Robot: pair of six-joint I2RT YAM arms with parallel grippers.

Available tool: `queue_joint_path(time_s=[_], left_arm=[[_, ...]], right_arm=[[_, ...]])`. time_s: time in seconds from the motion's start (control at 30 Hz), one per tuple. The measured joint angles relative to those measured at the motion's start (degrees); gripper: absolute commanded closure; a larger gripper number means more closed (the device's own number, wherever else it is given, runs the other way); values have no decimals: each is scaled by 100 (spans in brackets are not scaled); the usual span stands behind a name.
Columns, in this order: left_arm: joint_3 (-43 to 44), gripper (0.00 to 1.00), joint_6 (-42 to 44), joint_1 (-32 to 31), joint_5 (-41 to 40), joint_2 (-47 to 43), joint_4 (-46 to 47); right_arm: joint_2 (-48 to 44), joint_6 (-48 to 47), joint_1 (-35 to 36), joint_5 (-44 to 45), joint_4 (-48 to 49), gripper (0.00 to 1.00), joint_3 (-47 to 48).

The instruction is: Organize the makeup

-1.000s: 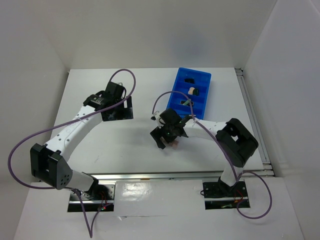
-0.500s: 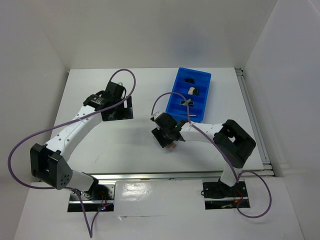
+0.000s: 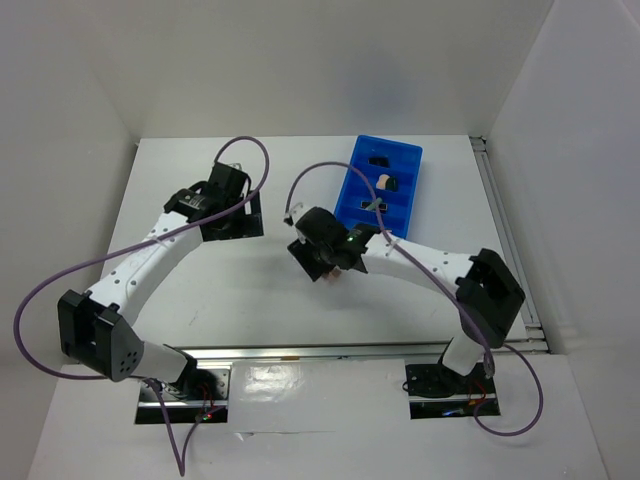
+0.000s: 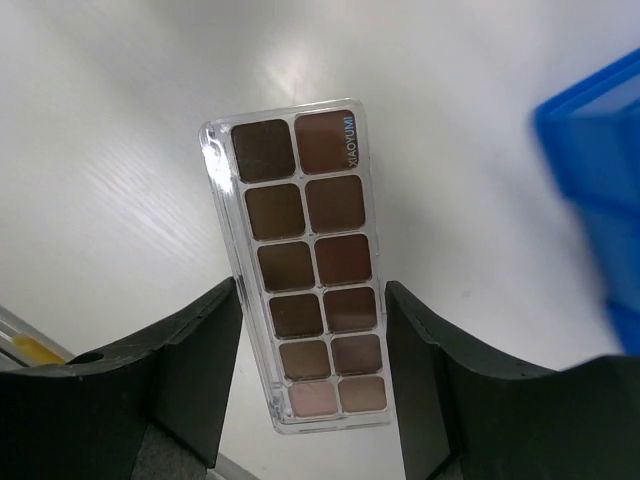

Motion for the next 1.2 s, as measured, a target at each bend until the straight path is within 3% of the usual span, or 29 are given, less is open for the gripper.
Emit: queue_joint_path(time_s=[0.17,0.3,0.73,1.2], left_arm=[[42,1,-24,85,-164,-317,20],[63,1,-46,177,-249,-487,72],[72,1,-129,238,-267,-448,79],[70,1,-131,382,-256,262,208]], right_arm=[[-450,-376,-120,483,7,72,874],[-387,-713,-608,824,155,72,1355],[1189,-2173,-2820,1207,1434,74,2387],[3180,-4321,-3342,1768,4063,75,2927]])
